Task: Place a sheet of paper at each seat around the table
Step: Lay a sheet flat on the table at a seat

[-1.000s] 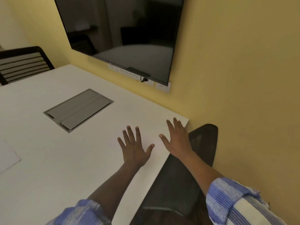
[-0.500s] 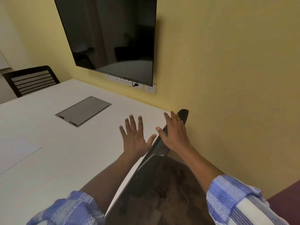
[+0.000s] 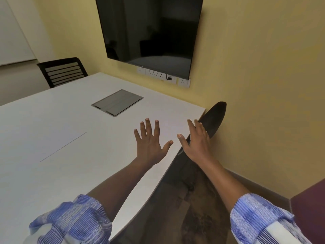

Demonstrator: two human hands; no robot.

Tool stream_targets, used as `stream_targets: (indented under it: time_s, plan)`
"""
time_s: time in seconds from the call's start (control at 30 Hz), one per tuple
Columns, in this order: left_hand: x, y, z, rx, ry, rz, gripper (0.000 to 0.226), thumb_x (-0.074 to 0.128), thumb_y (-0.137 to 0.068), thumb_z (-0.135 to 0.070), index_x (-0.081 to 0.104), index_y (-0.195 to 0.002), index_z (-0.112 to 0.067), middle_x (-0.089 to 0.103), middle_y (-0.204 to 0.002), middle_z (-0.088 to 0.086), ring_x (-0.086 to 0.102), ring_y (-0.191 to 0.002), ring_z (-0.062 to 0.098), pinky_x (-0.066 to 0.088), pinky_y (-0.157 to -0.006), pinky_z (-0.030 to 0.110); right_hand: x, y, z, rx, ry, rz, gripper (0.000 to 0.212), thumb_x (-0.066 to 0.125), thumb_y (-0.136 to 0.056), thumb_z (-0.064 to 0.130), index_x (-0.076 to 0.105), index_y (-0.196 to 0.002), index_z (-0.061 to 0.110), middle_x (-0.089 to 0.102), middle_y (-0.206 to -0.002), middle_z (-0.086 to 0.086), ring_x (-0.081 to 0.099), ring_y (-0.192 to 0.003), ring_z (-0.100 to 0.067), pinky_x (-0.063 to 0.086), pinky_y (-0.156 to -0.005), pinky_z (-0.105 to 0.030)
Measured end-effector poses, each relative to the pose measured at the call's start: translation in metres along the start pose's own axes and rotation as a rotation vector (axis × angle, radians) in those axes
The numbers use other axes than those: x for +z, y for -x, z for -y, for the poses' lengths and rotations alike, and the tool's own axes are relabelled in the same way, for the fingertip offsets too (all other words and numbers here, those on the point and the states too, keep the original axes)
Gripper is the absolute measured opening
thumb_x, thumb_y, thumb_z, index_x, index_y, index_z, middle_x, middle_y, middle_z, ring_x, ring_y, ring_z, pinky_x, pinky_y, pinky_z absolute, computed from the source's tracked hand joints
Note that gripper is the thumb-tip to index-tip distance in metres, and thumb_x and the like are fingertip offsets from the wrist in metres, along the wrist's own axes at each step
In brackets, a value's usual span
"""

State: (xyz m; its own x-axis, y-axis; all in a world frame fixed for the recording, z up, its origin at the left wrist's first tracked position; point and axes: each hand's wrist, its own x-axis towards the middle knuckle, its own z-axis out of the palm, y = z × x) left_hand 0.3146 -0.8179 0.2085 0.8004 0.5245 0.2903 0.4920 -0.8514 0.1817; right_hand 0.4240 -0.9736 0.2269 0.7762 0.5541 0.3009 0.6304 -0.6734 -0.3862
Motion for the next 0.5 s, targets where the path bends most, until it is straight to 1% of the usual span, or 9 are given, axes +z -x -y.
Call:
stream_targets:
  time_s: [0.27,0.5]
  plan:
    - [-0.033,0.095,0.127,0.013,0.049,0.045,0.098,0.027,-0.089,-0.080,0.002,-0.161,-0.018,-0.001,-0.168,0.021,0.002,-0.154,0.043,0.009,-0.120,0.065,0.042,0.107,0.123,0.069,0.001,0.021,0.077,0.037,-0.096,0.069,0.016,-0.158,0.029,0.014,-0.168,-0.003,0.011,-0.155,-0.029,0.018,-0.121,-0.054]
    - [-0.054,0.156,0.185,0.030,0.076,0.063,0.098,0.025,-0.089,-0.080,0.001,-0.161,-0.018,-0.001,-0.168,0.020,0.001,-0.154,0.042,0.008,-0.120,0.064,0.044,0.167,0.205,0.101,-0.005,0.028,0.077,0.038,-0.097,0.066,0.016,-0.159,0.028,0.012,-0.169,-0.004,0.008,-0.155,-0.028,0.014,-0.122,-0.054]
